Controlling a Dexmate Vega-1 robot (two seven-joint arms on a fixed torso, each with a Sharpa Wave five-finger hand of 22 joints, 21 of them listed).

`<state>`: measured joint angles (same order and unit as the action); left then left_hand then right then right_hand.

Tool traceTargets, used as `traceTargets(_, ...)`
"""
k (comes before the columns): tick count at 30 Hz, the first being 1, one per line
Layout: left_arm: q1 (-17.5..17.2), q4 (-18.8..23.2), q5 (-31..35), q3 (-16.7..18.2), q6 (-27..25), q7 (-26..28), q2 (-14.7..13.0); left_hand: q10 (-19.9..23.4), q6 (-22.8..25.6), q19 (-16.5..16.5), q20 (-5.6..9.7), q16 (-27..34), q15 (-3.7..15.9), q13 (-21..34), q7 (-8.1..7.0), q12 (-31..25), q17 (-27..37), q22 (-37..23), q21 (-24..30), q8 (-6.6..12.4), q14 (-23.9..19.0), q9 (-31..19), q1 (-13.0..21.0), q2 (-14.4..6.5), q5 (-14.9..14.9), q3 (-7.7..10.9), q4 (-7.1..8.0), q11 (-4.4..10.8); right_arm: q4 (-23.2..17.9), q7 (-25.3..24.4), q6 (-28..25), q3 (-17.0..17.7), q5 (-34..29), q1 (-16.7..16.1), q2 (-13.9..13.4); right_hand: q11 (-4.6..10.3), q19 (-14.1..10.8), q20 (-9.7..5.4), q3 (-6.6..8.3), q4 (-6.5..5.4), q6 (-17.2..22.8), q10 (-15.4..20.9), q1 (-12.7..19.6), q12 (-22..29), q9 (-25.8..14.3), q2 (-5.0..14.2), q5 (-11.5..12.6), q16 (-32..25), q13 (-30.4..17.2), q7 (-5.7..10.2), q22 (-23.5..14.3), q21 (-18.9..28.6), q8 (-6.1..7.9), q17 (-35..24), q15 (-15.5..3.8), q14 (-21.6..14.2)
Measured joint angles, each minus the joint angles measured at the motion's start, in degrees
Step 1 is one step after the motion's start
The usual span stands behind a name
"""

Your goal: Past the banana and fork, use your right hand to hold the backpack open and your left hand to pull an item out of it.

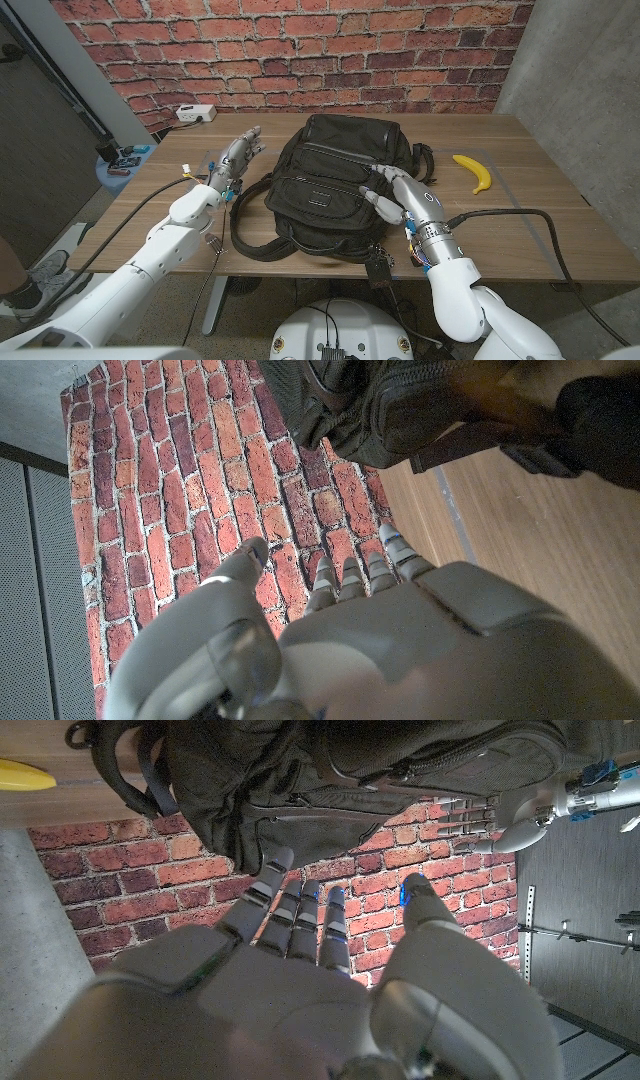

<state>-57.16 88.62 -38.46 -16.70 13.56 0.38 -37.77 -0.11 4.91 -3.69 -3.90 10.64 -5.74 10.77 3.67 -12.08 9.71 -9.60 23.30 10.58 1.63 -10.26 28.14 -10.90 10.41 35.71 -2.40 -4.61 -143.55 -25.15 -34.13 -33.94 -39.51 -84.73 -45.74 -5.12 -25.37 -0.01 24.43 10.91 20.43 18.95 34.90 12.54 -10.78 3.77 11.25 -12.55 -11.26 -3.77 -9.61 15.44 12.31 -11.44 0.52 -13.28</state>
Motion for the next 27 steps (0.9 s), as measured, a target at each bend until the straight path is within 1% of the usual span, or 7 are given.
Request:
traceTargets(1,-0.1,0.1,0.0,0.0,0.0,0.0,0.0,0.0,0.0,0.0,0.00,0.0,0.00,0.0,0.00,0.0,0.0,0.0,0.0,0.00,0.0,0.0,0.1,0.1,0.0,0.00,0.00,0.00,0.0,0.0,0.0,0.0,0.0,0.0,0.0,-0.19,-0.3,-0.14,0.00,0.00,0.3,0.2,0.7,0.0,0.0,-0.15,0.0,0.0,0.1,0.08,0.0,-0.2,0.00,0.1,-0.19,-0.3)
traceTargets(2,-0.2,0.1,0.0,0.0,0.1,0.0,0.1,0.0,0.0,0.0,0.00,0.0,0.00,0.0,0.00,0.0,0.0,0.0,0.0,0.00,0.0,0.0,0.1,0.1,0.0,0.00,0.00,0.00,0.0,0.4,-0.6,-0.8,-2.4,0.1,0.2,-0.41,-0.4,0.00,0.00,0.00,0.5,0.4,1.2,0.0,0.0,-0.45,0.0,0.0,0.1,-0.13,0.0,-0.2,0.00,0.2,-0.11,-0.6)
traceTargets(5,-0.2,0.1,0.0,0.0,0.2,0.1,0.1,0.0,0.0,0.0,0.00,0.0,0.00,0.0,0.00,0.0,0.0,0.0,-0.2,0.00,0.0,0.0,0.1,0.1,0.0,0.00,0.00,0.00,0.0,0.6,-0.9,-1.9,-3.6,0.1,0.6,-0.27,-1.0,0.21,0.00,0.00,0.7,0.9,2.1,0.0,0.0,-1.35,-0.2,0.0,0.1,-0.33,0.0,-0.2,0.00,0.3,-0.10,-1.0)
traceTargets(13,-0.6,0.2,-0.1,0.0,0.6,0.1,0.5,0.0,0.0,0.0,-0.01,0.0,0.01,0.0,0.00,0.0,0.0,0.0,-0.2,0.00,0.0,0.0,0.1,0.1,0.0,-0.15,-0.15,0.00,-0.2,3.2,-2.7,-4.2,-11.3,-0.3,1.2,-0.27,-1.0,0.21,0.00,0.00,0.9,0.9,3.2,0.0,0.0,-2.50,-0.5,0.0,0.1,-0.53,0.0,-0.6,0.00,0.3,-0.10,-1.0)
traceTargets(15,-0.7,0.2,-0.1,0.0,0.7,0.1,0.5,0.0,0.0,0.0,-0.01,0.0,0.01,0.0,0.00,0.0,0.0,0.0,-0.2,0.00,0.0,0.0,0.1,0.1,0.0,0.02,-0.31,0.00,-0.3,3.9,-3.0,-4.5,-13.3,-0.5,1.2,0.07,-1.0,0.21,0.00,0.00,1.1,1.2,3.5,0.0,0.0,-2.78,-0.4,0.0,0.1,-0.31,0.0,-0.6,0.00,0.4,-0.10,-1.0)
traceTargets(20,-0.8,0.3,-0.1,0.0,0.9,0.2,0.6,0.0,0.0,-0.2,-0.21,0.0,0.01,0.0,0.00,0.0,0.0,0.0,-0.4,0.00,0.0,0.0,0.1,0.1,0.0,0.08,-0.38,0.00,-0.5,5.8,-3.5,-5.5,-17.9,-1.1,1.6,-0.16,-1.2,0.43,0.00,-0.01,1.2,1.6,3.9,0.0,0.0,-3.22,-0.4,0.0,-0.1,-0.23,0.0,-0.6,0.00,0.5,-0.11,-1.0)
traceTargets(27,-0.9,0.6,0.1,-0.2,1.2,0.4,0.8,0.0,0.0,-0.2,-0.21,0.0,0.01,0.0,0.00,0.0,0.0,0.0,-0.4,0.00,0.0,0.0,0.1,0.1,0.0,0.08,-0.38,0.00,-0.5,7.4,-3.6,-6.3,-22.8,-2.6,2.5,0.59,-1.5,0.12,-0.03,-0.04,2.1,2.6,4.7,0.4,-0.3,-3.99,-0.4,0.0,-0.1,0.07,0.0,-1.1,0.00,0.5,-0.34,-1.8)
